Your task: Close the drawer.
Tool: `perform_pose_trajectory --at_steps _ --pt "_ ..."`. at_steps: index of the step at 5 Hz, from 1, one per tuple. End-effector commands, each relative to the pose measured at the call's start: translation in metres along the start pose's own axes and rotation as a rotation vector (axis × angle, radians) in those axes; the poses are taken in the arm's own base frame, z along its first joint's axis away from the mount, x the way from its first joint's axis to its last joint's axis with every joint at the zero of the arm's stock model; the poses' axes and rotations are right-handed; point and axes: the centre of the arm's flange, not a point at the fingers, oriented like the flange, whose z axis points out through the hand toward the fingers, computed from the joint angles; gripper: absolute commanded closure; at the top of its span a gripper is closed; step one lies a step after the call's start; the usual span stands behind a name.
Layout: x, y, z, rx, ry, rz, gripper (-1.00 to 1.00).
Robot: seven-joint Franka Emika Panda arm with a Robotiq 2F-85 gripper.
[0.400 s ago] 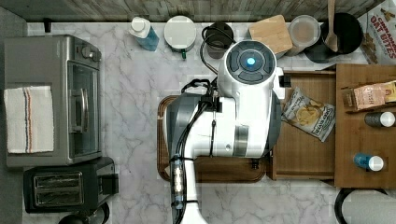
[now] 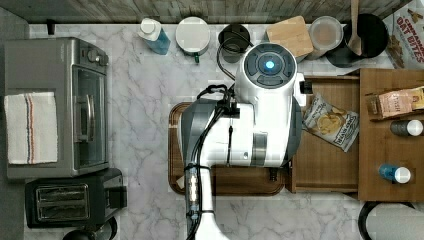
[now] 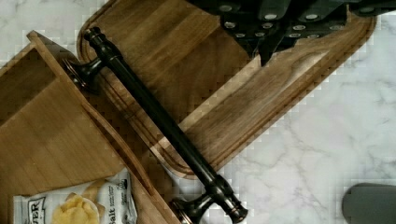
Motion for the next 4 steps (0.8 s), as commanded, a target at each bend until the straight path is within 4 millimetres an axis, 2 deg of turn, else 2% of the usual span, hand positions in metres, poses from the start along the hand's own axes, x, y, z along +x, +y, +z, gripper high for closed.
perform_pose_trajectory --at_steps 1,2,4 --pt "-0.035 -0.005 0.025 0.072 0.078 -0.382 1.0" --pt "-0.036 -0.006 0.049 0.08 0.069 -0.492 1.0" --pt "-0.062 -0.014 0.107 -0.009 0.178 -0.657 1.0"
